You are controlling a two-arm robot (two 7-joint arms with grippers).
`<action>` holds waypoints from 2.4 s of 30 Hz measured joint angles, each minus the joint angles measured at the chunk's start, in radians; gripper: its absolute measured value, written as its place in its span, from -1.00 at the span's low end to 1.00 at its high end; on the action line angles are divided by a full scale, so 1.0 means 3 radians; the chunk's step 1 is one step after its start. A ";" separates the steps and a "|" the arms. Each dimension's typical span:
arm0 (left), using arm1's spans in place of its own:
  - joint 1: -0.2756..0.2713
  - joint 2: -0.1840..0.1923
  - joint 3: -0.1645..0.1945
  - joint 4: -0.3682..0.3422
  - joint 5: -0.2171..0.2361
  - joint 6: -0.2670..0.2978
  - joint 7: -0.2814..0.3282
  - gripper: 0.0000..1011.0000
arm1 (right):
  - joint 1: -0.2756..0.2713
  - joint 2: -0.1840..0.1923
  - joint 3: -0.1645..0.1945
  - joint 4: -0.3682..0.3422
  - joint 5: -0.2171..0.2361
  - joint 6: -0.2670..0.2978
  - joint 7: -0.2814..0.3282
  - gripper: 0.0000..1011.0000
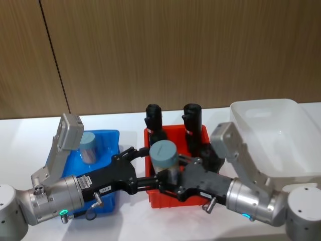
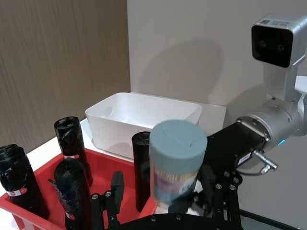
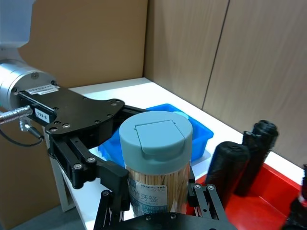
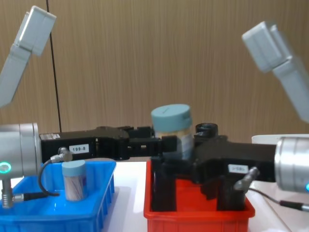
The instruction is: Pick the cotton swabs from the blue box and place them into the white box.
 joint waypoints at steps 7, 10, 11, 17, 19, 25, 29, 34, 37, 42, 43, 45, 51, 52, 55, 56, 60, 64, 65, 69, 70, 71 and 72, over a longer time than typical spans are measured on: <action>0.0000 0.0000 0.0000 0.0000 0.0000 0.0000 0.0000 0.98 | -0.0134 0.0162 0.0088 -0.0194 0.0146 -0.0028 -0.0152 0.24; 0.0000 0.0000 0.0000 0.0000 0.0000 0.0000 0.0000 0.98 | -0.0181 0.0216 0.0119 -0.0255 0.0187 -0.0039 -0.0209 0.24; 0.0000 0.0000 0.0000 0.0000 0.0000 0.0000 0.0000 0.98 | -0.0196 0.0234 0.0129 -0.0274 0.0202 -0.0042 -0.0227 0.24; 0.0000 0.0000 0.0000 0.0000 0.0000 0.0000 0.0000 0.98 | -0.0347 0.0418 0.0238 -0.0453 0.0340 -0.0079 -0.0416 0.24; 0.0000 0.0000 0.0000 0.0000 0.0000 0.0000 0.0000 0.98 | -0.0383 0.0462 0.0266 -0.0493 0.0376 -0.0089 -0.0465 0.24; 0.0000 0.0000 0.0000 0.0000 0.0000 0.0000 0.0001 0.98 | -0.0500 0.0615 0.0368 -0.0616 0.0494 -0.0119 -0.0644 0.24; 0.0000 0.0000 0.0000 0.0000 0.0000 0.0000 0.0001 0.98 | -0.0559 0.0699 0.0433 -0.0676 0.0557 -0.0124 -0.0782 0.24; 0.0000 0.0000 0.0000 0.0000 0.0000 0.0000 0.0001 0.98 | -0.0597 0.0778 0.0507 -0.0709 0.0596 -0.0105 -0.0976 0.24; 0.0000 0.0000 0.0000 0.0000 0.0000 0.0000 0.0001 0.98 | -0.0594 0.0794 0.0533 -0.0701 0.0601 -0.0083 -0.1051 0.24; 0.0000 0.0000 0.0000 0.0000 0.0000 0.0000 0.0001 0.98 | -0.0522 0.0793 0.0573 -0.0596 0.0590 -0.0019 -0.1215 0.24; 0.0000 0.0000 0.0000 0.0000 0.0000 0.0000 0.0001 0.98 | -0.0478 0.0780 0.0581 -0.0535 0.0576 0.0007 -0.1258 0.24; 0.0000 0.0000 0.0000 0.0000 0.0000 0.0000 0.0000 0.98 | -0.0433 0.0764 0.0587 -0.0472 0.0561 0.0026 -0.1289 0.24; 0.0000 0.0000 0.0000 0.0000 0.0000 0.0000 0.0001 0.98 | -0.0195 0.0677 0.0595 -0.0133 0.0482 0.0102 -0.1373 0.24; 0.0000 0.0000 0.0000 0.0000 0.0000 0.0000 0.0001 0.98 | -0.0168 0.0666 0.0595 -0.0091 0.0466 0.0112 -0.1382 0.24; 0.0000 0.0000 0.0000 0.0000 0.0000 0.0000 0.0001 0.98 | -0.0046 0.0619 0.0592 0.0096 0.0425 0.0140 -0.1398 0.24; 0.0000 0.0000 0.0000 0.0000 0.0000 0.0000 0.0001 0.98 | 0.0011 0.0597 0.0589 0.0182 0.0401 0.0152 -0.1407 0.24; 0.0000 0.0000 0.0000 0.0000 0.0000 0.0000 0.0001 0.98 | 0.0123 0.0552 0.0582 0.0367 0.0359 0.0172 -0.1414 0.24; 0.0000 0.0000 0.0000 0.0000 0.0000 0.0000 0.0001 0.98 | 0.0262 0.0499 0.0573 0.0599 0.0302 0.0188 -0.1423 0.24; 0.0000 0.0000 0.0000 0.0000 0.0000 0.0000 0.0001 0.98 | 0.0286 0.0490 0.0572 0.0641 0.0295 0.0190 -0.1423 0.24; 0.0000 0.0000 0.0000 0.0000 0.0000 0.0000 0.0001 0.98 | 0.0367 0.0459 0.0569 0.0778 0.0257 0.0195 -0.1424 0.48; 0.0000 0.0000 0.0000 0.0000 0.0000 0.0000 0.0001 0.98 | 0.0381 0.0453 0.0568 0.0803 0.0253 0.0195 -0.1424 0.51; 0.0000 0.0000 0.0000 0.0000 0.0000 0.0000 0.0001 0.98 | 0.0386 0.0451 0.0568 0.0812 0.0251 0.0195 -0.1424 0.55; 0.0000 0.0000 0.0000 0.0000 0.0000 0.0000 0.0001 0.98 | 0.0398 0.0446 0.0568 0.0833 0.0248 0.0195 -0.1424 0.58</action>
